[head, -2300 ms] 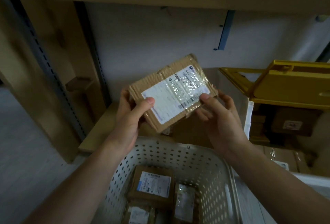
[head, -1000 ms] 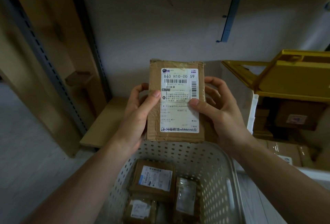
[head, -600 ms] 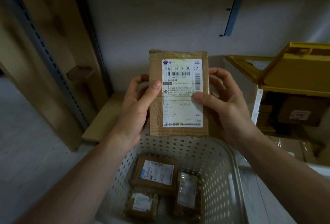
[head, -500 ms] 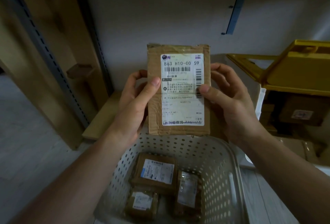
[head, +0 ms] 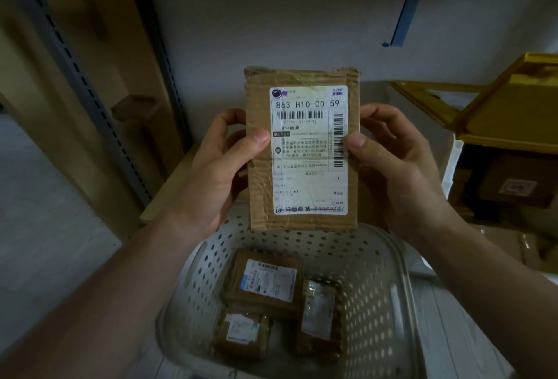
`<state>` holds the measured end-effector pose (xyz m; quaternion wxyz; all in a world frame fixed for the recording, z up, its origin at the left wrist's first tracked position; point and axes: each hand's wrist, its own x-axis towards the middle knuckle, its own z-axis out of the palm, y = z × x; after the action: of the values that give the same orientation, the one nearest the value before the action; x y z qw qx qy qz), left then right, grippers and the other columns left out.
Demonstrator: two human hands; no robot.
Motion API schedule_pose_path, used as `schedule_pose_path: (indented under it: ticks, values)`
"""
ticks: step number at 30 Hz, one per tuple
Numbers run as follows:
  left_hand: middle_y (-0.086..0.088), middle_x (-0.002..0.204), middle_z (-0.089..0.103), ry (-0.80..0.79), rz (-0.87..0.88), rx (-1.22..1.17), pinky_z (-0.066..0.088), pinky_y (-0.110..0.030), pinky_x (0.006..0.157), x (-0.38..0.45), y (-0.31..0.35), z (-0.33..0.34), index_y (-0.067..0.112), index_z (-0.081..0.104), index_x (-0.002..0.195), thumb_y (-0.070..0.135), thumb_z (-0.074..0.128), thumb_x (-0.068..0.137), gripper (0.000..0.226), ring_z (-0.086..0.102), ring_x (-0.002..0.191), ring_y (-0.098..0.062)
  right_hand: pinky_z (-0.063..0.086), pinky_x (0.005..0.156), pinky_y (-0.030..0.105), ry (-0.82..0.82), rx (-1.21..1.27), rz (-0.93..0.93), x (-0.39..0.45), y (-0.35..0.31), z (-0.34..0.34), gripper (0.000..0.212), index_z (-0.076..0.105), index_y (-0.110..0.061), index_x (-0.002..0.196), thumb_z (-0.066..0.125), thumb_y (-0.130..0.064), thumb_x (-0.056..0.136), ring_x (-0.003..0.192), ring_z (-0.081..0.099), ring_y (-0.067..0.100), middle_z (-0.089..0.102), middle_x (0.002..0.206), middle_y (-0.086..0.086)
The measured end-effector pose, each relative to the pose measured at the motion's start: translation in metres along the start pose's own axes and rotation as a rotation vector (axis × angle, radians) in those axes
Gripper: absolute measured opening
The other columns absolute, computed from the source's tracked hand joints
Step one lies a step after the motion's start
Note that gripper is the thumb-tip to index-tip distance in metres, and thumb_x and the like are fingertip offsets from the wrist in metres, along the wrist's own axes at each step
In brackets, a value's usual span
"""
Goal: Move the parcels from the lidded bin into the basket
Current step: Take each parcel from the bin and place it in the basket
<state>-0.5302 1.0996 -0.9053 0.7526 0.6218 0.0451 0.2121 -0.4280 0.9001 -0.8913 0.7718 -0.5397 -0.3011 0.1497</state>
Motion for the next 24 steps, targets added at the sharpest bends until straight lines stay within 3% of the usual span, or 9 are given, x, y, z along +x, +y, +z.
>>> schedule_pose_path:
  ticks: [8,14,15,19,24]
  values:
    - [0.0,0.1,0.075,-0.028,-0.061,-0.004,0.059,-0.034,0.077,-0.004,-0.005,-0.008,0.02,0.053,0.117,0.029,0.07,0.08,0.042,0.073,0.097,-0.021,0.06,0.085,0.049,0.004,-0.073,0.064,-0.004,0.005,-0.004,0.035,0.056,-0.006,0.118,0.072,-0.017,0.089,0.105,0.072,0.032,0.067,0.127,0.011]
    - [-0.001,0.109,0.075,0.009,-0.186,0.008,0.058,-0.028,0.062,-0.012,-0.028,-0.016,0.032,0.05,0.129,0.033,0.078,0.078,0.059,0.074,0.095,-0.02,0.064,0.075,0.039,0.024,-0.321,0.154,-0.016,0.017,-0.004,0.028,0.064,-0.012,0.117,0.068,-0.021,0.09,0.096,0.076,0.022,0.076,0.11,0.003]
    - [-0.003,0.113,0.074,0.0,-0.214,0.036,0.058,-0.03,0.065,-0.014,-0.034,-0.017,0.032,0.049,0.132,0.036,0.079,0.08,0.061,0.074,0.099,-0.022,0.064,0.073,0.038,0.016,-0.367,0.164,-0.019,0.021,-0.006,0.025,0.064,-0.012,0.116,0.068,-0.018,0.092,0.095,0.076,0.021,0.077,0.108,0.003]
    - [-0.002,0.12,0.074,-0.067,-0.38,0.117,0.052,-0.055,0.097,-0.027,-0.056,-0.02,0.038,0.047,0.14,0.057,0.075,0.074,0.074,0.07,0.113,-0.025,0.064,0.074,0.045,-0.002,-0.527,0.294,-0.029,0.041,-0.015,0.023,0.063,-0.016,0.114,0.071,-0.019,0.092,0.096,0.075,0.015,0.076,0.107,-0.001]
    - [0.005,0.105,0.078,-0.049,-0.552,0.13,0.055,-0.05,0.094,-0.037,-0.079,-0.005,0.035,0.063,0.118,0.045,0.055,0.096,0.025,0.073,0.103,-0.021,0.065,0.074,0.042,-0.079,-0.715,0.431,-0.04,0.059,-0.029,0.023,0.061,-0.022,0.113,0.072,-0.024,0.092,0.095,0.075,0.014,0.074,0.108,-0.005]
